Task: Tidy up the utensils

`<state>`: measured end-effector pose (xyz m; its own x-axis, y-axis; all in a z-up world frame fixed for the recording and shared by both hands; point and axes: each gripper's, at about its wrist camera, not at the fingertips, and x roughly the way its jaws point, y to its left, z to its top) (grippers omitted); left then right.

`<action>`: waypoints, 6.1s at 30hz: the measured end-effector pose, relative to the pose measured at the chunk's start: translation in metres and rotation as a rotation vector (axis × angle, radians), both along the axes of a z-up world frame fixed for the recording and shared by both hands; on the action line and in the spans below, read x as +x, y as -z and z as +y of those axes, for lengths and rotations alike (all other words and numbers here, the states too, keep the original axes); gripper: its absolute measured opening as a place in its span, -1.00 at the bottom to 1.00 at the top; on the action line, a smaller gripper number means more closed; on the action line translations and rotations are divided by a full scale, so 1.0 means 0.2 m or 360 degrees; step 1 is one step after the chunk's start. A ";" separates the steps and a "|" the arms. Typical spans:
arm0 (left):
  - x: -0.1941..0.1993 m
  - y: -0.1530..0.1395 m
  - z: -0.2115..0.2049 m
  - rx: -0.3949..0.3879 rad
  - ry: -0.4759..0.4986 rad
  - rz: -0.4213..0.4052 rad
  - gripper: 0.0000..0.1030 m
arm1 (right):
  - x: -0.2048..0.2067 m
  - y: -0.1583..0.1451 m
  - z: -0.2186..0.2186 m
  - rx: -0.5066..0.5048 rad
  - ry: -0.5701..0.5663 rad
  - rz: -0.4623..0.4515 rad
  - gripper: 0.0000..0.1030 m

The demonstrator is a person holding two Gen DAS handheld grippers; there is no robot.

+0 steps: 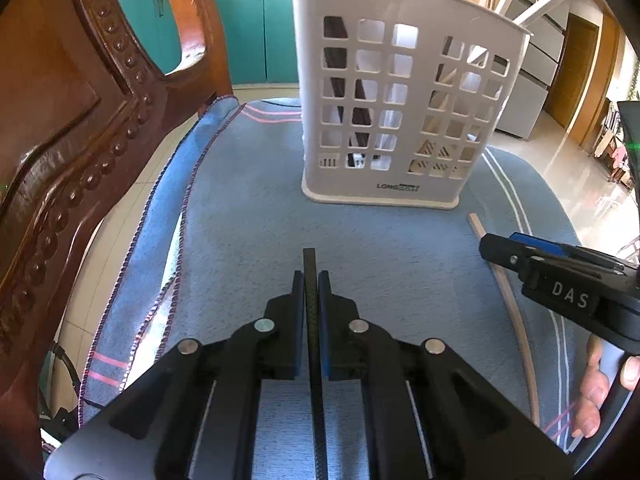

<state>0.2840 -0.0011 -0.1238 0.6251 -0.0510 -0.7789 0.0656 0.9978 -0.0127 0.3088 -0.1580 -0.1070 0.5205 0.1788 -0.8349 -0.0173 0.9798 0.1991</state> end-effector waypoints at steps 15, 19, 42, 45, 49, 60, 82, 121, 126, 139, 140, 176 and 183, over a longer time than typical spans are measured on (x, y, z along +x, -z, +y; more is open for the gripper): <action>0.04 0.05 -0.03 0.0138 -0.0015 0.0034 -0.55 | -0.01 0.01 0.01 -0.0022 -0.0004 -0.0006 -0.22; 0.05 0.05 -0.02 0.0135 -0.0022 0.0038 -0.51 | -0.02 0.00 0.06 -0.0125 -0.0061 -0.0042 -0.22; 0.06 0.05 0.00 0.0158 -0.0025 0.0038 -0.39 | -0.07 0.01 0.18 -0.0183 -0.0278 -0.0048 -0.85; 0.06 0.05 0.00 0.0139 -0.0015 0.0042 -0.55 | -0.06 0.00 0.19 -0.0118 -0.0300 -0.0048 -0.88; 0.06 0.05 -0.01 0.0125 0.0015 0.0039 -0.84 | -0.08 -0.07 0.21 -0.0083 -0.0324 -0.0139 -0.88; -0.11 -0.32 0.03 -0.0036 0.0002 -0.0337 -0.86 | -0.22 -0.38 0.13 0.0153 -0.0455 -0.0542 -0.87; -0.10 -1.37 0.26 -0.0512 -0.0050 -0.1142 -0.86 | -0.19 -1.41 -0.21 0.0375 -0.0080 -0.1439 -0.87; 0.16 -1.26 0.22 -0.0670 -0.0358 -0.1439 -0.86 | 0.04 -1.00 -0.23 0.0424 -0.0280 -0.1065 -0.15; 0.34 -1.14 0.11 -0.0572 -0.0310 -0.1259 -0.86 | 0.00 -1.04 -0.23 0.0380 -0.0279 -0.1119 -0.01; 0.36 -1.08 -0.14 -0.0318 -0.0166 -0.1148 -0.41 | -0.04 -1.07 -0.28 0.0360 -0.0255 -0.1151 0.15; 0.35 -1.08 -0.15 -0.0301 -0.0162 -0.1153 -0.37 | -0.04 -1.07 -0.28 0.0363 -0.0252 -0.1154 0.16; -1.20 -0.78 -0.06 0.0126 -0.0151 -0.0875 0.93 | -1.21 -0.81 -0.17 0.0006 0.0057 -0.1037 0.94; -1.48 -0.90 0.00 0.0061 -0.0187 -0.0994 0.93 | -1.49 -0.92 -0.05 -0.0079 0.0037 -0.1153 0.94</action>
<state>-0.0118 -0.0020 0.0565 0.9619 0.0663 -0.2653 -0.0609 0.9977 0.0287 0.0110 -0.1683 0.0774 0.9491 0.1321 -0.2860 -0.1073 0.9891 0.1010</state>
